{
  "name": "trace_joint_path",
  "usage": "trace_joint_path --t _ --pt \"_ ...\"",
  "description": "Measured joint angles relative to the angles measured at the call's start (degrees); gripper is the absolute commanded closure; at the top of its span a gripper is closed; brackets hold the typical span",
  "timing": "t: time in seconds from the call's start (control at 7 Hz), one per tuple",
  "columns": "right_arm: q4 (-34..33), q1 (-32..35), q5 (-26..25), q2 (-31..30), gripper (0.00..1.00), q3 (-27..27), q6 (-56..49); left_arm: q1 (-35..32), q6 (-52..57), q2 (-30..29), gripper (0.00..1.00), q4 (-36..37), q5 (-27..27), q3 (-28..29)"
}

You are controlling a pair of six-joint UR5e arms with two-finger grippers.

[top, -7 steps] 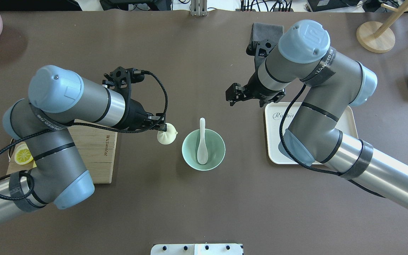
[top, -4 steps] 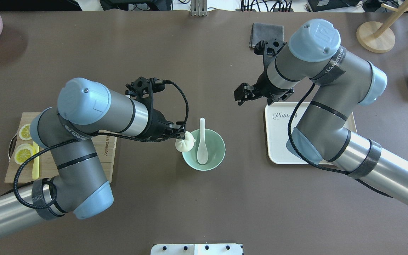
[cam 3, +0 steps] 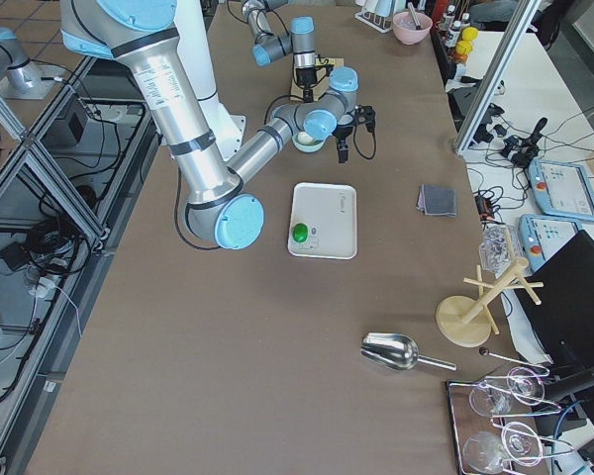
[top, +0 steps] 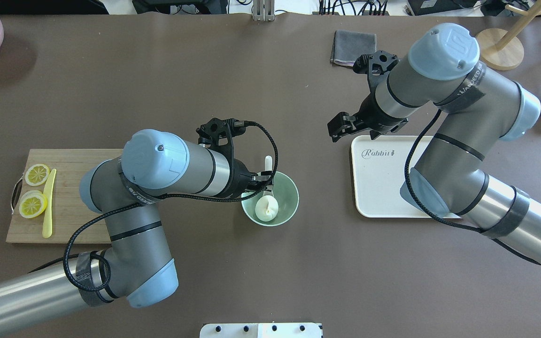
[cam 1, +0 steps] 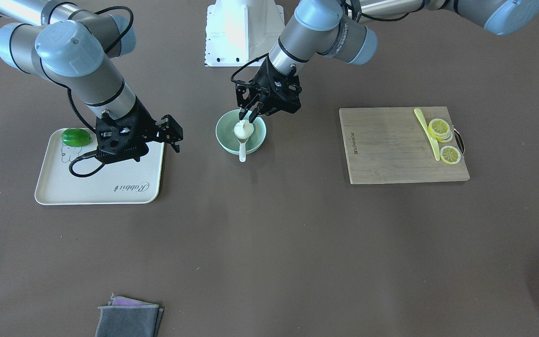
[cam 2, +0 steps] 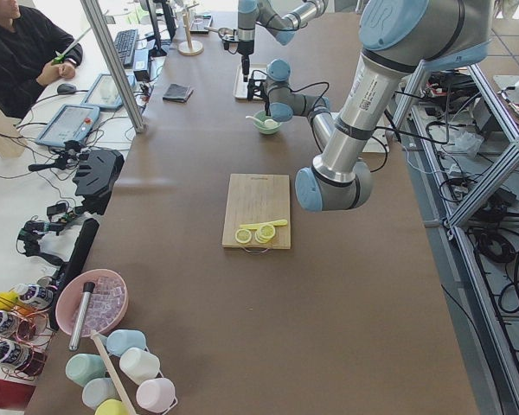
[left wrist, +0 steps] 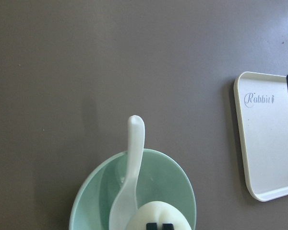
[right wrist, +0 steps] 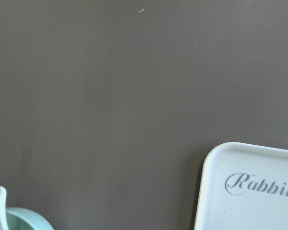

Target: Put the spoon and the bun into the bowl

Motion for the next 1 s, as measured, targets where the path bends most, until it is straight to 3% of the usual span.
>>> trace_joint_path --t 0.29,0.43,0.71,1.0 --pt "-0.1 4.4 1.6 -3.0 0.0 -0.1 -8.1 -0.5 2.4 0.3 0.02 1.5 3.3 -0.3" --pt "0.0 7.9 3.3 -5.4 0.0 -0.1 -13.6 -2.1 8.0 1.0 0.02 6.0 4.7 -1.8" --pt "0.1 16.6 6.7 -12.0 0.0 -0.4 -24.2 -8.8 20.6 1.9 0.02 20.6 5.5 -7.0" --pt "0.2 24.6 9.9 -18.0 0.0 -1.1 -33.4 -18.6 29.6 4.4 0.02 27.2 4.2 -9.0"
